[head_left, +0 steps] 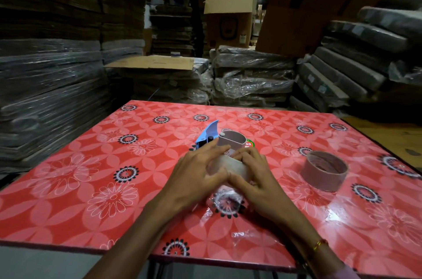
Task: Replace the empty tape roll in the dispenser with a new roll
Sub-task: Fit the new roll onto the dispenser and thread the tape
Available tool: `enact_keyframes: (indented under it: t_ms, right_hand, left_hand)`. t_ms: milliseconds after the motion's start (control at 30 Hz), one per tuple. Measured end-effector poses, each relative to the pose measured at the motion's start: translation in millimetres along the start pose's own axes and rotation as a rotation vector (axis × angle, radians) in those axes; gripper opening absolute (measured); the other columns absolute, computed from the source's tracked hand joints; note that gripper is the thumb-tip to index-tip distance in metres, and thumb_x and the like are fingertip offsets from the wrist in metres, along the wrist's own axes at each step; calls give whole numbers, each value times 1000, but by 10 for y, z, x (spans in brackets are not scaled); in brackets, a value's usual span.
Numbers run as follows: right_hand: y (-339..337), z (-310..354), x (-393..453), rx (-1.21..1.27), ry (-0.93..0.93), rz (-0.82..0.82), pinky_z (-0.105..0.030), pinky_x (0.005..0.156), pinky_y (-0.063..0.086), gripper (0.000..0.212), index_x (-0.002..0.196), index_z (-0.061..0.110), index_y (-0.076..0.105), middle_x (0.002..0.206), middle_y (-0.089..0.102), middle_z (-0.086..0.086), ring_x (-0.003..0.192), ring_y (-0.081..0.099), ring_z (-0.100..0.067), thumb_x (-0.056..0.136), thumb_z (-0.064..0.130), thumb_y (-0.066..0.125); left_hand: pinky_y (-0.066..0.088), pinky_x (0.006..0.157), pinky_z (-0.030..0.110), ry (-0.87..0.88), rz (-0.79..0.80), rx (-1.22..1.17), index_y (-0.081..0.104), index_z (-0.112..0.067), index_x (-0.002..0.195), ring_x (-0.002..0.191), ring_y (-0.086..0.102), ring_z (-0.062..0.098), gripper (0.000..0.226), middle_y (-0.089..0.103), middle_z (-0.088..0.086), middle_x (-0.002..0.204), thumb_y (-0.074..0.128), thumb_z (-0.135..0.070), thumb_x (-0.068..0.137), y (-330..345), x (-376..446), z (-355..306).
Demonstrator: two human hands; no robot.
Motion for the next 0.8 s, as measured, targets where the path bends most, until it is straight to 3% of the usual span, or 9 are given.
enact_keyframes:
  t_ms: [300,400,533,633,700,800]
  right_hand:
    - [-33,-18,12,124,67,-23,-26,94,39,24,98,26,60,107,52,13,114,47,-21,86,47,57]
    - [-42,10,8,176,82,-9,-23,90,41,18,97,26,60,108,51,10,114,47,-22,89,42,59]
    - [-39,86,-2,229,97,15,-5,76,46,14,97,21,61,112,49,3,115,45,-22,89,33,60]
    - [-40,106,-26,260,117,30,3,65,44,11,98,15,62,113,48,-1,116,43,-23,94,25,62]
    - [-34,91,-28,260,126,36,2,67,45,6,98,12,62,113,48,-2,117,42,-24,97,18,62]
    - [-34,87,-9,192,91,28,-9,81,43,15,96,18,62,111,50,4,116,44,-21,92,32,62]
  left_hand:
    - [34,117,36,37,73,5,23,-58,145,147,25,-2,69,26,-18,161,43,-58,79,67,-24,17]
    - [36,116,38,25,35,25,28,-56,145,145,30,1,67,32,-16,159,44,-58,79,63,-13,14]
    - [44,107,40,6,-13,47,47,-46,139,136,48,11,65,43,-9,154,47,-60,75,53,-9,1]
    - [42,109,41,-4,-16,37,51,-44,137,141,42,10,64,45,-1,153,45,-56,74,43,-3,-15]
    - [42,110,40,-2,-17,9,52,-42,137,143,39,8,65,45,1,153,43,-50,73,31,-6,-18]
    - [38,114,40,-16,-2,-48,48,-45,140,144,35,5,65,42,-3,155,44,-52,75,30,-28,1]
Point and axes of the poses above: each hand's wrist, its own x-axis towards the middle knuckle, its own y-axis out of the palm, z = x × y, the point moved 6 cm from there along x, towards the middle knuckle
